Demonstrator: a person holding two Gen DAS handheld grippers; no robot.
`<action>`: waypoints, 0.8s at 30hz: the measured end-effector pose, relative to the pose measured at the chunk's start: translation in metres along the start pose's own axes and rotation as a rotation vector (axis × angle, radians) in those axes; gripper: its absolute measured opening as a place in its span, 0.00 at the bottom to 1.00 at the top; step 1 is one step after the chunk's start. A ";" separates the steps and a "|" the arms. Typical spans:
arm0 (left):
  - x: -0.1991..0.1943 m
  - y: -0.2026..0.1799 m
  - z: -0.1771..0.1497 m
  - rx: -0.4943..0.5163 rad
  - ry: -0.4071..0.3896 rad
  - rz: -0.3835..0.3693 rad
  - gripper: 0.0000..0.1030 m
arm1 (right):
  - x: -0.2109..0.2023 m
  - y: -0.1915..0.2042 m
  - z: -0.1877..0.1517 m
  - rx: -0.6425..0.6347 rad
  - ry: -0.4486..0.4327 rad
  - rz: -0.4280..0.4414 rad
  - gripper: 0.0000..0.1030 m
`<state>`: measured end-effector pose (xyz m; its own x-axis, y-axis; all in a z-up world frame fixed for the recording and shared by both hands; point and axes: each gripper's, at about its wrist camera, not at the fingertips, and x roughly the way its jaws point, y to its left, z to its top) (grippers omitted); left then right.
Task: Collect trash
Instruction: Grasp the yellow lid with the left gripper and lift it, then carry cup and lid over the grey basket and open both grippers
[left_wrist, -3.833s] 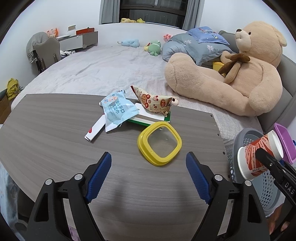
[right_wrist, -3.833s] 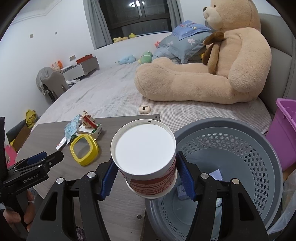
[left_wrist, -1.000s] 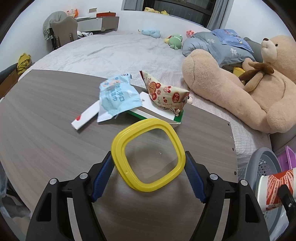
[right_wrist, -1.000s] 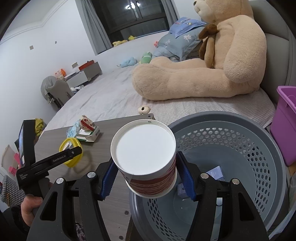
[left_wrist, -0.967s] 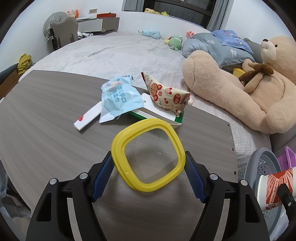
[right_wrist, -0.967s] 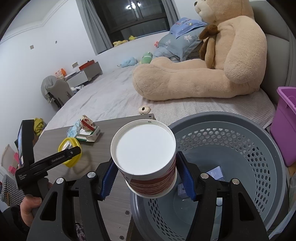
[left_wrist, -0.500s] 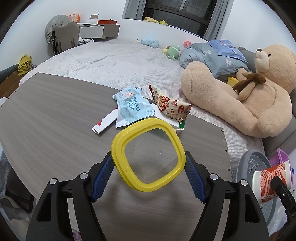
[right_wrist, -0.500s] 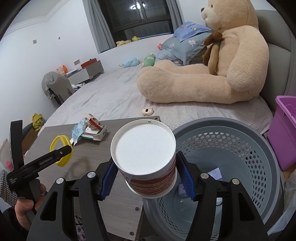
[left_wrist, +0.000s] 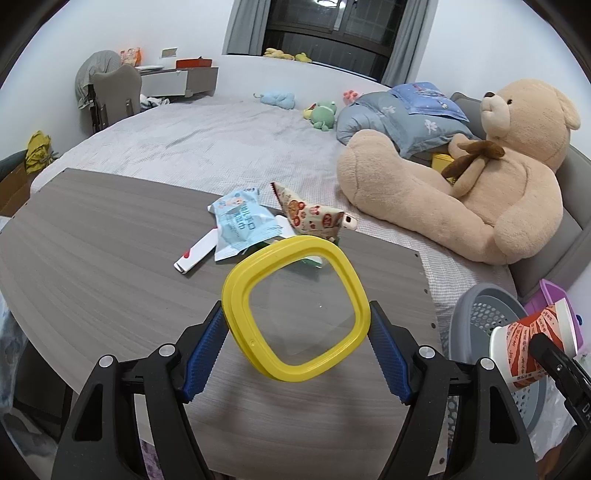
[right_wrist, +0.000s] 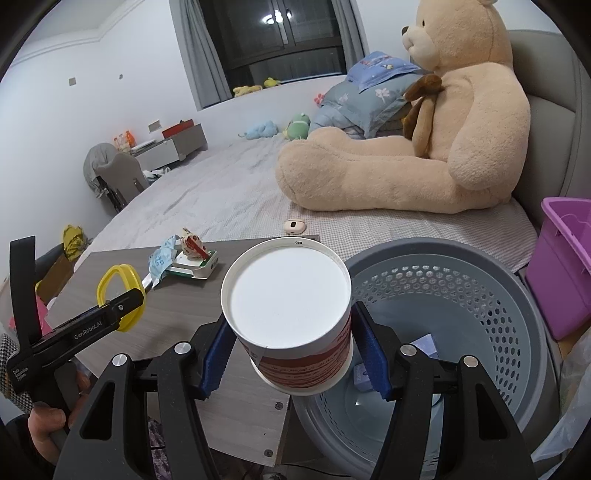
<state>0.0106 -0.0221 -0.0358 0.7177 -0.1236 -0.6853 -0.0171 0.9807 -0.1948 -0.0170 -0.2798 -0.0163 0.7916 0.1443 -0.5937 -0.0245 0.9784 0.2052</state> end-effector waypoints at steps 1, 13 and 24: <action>-0.002 -0.003 -0.001 0.009 -0.002 -0.008 0.70 | -0.002 -0.001 -0.001 0.003 -0.003 -0.002 0.58; -0.017 -0.053 -0.012 0.140 -0.008 -0.101 0.70 | -0.028 -0.036 -0.011 0.054 -0.041 -0.050 0.58; -0.021 -0.109 -0.023 0.261 0.007 -0.201 0.70 | -0.050 -0.074 -0.019 0.106 -0.066 -0.106 0.58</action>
<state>-0.0181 -0.1301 -0.0160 0.6840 -0.3191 -0.6560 0.3043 0.9421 -0.1410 -0.0661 -0.3565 -0.0166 0.8246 0.0278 -0.5650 0.1230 0.9661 0.2270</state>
